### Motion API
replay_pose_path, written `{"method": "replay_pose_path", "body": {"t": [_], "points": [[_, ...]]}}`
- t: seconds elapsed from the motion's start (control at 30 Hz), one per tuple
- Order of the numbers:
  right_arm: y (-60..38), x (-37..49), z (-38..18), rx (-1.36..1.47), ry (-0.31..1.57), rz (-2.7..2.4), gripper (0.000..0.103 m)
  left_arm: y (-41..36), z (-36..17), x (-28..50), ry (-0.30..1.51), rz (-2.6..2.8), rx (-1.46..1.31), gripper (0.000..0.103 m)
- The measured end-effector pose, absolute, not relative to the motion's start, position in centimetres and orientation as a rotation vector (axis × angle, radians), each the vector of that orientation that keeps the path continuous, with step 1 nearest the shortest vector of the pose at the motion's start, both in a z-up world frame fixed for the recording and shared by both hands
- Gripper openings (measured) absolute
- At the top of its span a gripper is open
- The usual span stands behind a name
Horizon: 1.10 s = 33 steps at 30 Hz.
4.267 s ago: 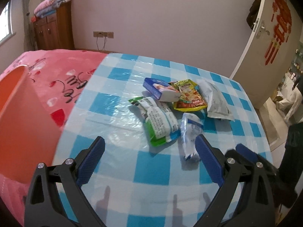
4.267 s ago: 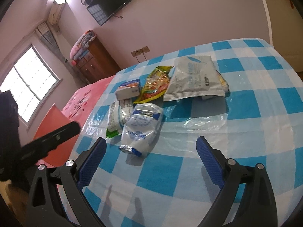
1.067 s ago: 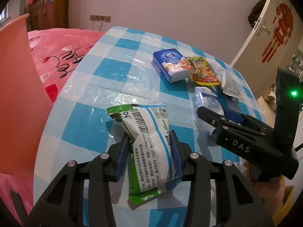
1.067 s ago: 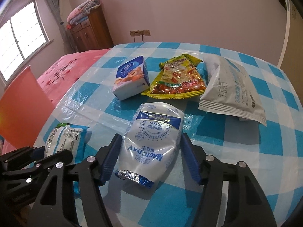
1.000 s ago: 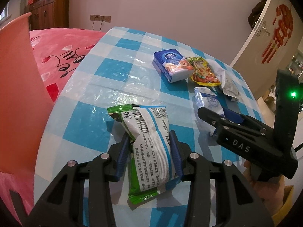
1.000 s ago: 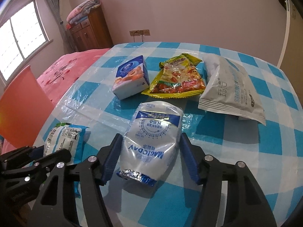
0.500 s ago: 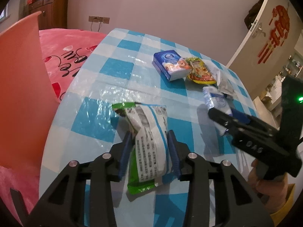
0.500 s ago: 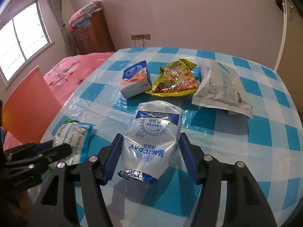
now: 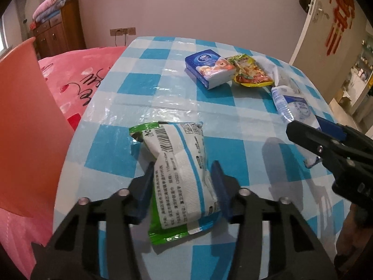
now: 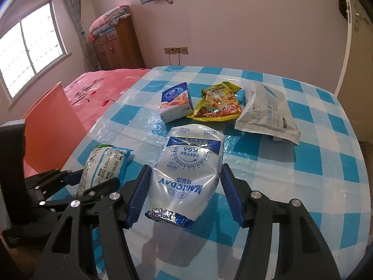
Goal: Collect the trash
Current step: 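Close the right tool on the white milk pouch while the left tool holds the snack bag, then carry both items over the orange bucket and open both tools to drop them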
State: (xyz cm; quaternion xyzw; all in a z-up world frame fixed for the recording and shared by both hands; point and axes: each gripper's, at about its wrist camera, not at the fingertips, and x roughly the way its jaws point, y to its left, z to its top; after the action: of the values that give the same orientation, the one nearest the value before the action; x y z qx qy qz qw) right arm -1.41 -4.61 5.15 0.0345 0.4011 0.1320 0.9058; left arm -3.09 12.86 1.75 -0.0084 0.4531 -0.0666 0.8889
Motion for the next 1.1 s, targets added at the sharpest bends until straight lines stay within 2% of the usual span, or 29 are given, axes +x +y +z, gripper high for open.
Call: {"method": "replay_pose_path", "body": {"t": [0.27, 0.6, 1.1], "points": [[-4.8, -2.2, 6.0, 0.102, 0.827, 0.285, 0.061, 13.0, 2.3, -3.7, 0.916, -0.143, -0.017, 0.039], [-3.6, -2.6, 7.7, 0.105, 0.813, 0.316, 0.061, 14.3, 5.5, -5.0, 0.831, -0.16, -0.056, 0.039], [2.9, -1.7, 13.2, 0.093, 0.773, 0.494, 0.061, 20.9, 14.3, -6.8, 0.627, -0.09, -0.118, 0.039]]}}
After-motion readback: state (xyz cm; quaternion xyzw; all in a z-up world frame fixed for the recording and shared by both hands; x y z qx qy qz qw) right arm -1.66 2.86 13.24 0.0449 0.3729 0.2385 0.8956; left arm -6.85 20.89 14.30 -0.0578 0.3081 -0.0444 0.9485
